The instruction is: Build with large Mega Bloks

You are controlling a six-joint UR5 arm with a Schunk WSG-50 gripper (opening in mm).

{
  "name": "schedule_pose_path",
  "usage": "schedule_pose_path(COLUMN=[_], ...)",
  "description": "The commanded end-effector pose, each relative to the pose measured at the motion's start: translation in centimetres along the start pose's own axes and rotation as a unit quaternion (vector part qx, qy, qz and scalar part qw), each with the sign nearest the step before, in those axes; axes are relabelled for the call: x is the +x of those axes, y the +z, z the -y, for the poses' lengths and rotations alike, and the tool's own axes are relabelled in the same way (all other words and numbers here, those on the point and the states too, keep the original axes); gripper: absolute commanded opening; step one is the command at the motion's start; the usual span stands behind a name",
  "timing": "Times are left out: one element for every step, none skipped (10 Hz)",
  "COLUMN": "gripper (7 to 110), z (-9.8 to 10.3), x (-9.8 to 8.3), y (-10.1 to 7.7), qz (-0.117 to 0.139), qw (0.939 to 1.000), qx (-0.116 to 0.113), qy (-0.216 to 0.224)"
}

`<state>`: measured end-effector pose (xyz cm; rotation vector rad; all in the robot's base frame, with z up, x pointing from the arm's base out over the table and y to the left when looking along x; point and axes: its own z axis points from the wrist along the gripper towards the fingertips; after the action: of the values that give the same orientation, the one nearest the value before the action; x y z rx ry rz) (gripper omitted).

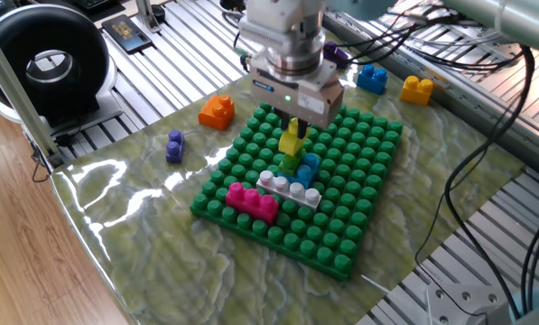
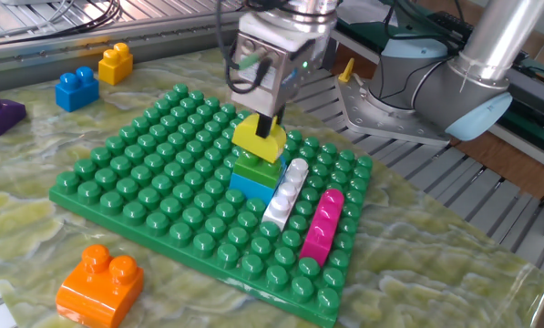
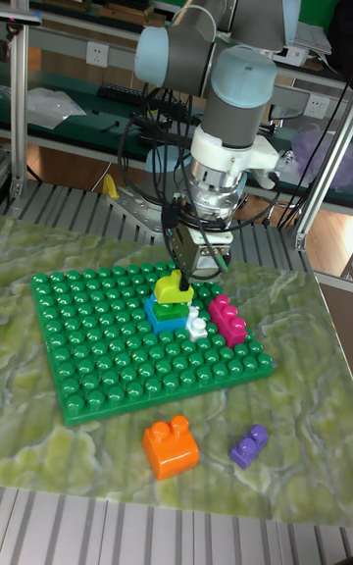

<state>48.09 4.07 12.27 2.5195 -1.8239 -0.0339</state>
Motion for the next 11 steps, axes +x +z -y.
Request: schedule_pose_path(gripper=[7,7,7,7,7,7,7,7,7,7,7], z=[0.0,-0.1,-0.2,-0.2,-0.2,-0.2,0.0,0.1,0.2,-0.2,-0.9], x=[0.1,0.4,0.9,0.5,0.0,-0.2,-0.4,-0.3,-0.2,-0.3,-0.6], y=[0.0,0.0,0.1,0.3,0.3,0.3,0.4,0.5,0.8,1.1,1.3], qz=[-0.006,-0.011,-0.027,-0.024,-0.015,-0.01,-0.007,-0.01,-0.01,-0.01,-0.011], qw=[0.9993,0.9988,0.9981,0.9983,0.9987,0.9991,0.9993,0.9992,0.9991,0.9992,0.9992], qx=[0.003,0.001,0.0,0.0,0.0,0.002,0.004,0.007,0.007,-0.001,-0.013], qy=[-0.036,-0.048,-0.055,-0.053,-0.05,-0.042,-0.035,-0.037,-0.04,-0.039,-0.036])
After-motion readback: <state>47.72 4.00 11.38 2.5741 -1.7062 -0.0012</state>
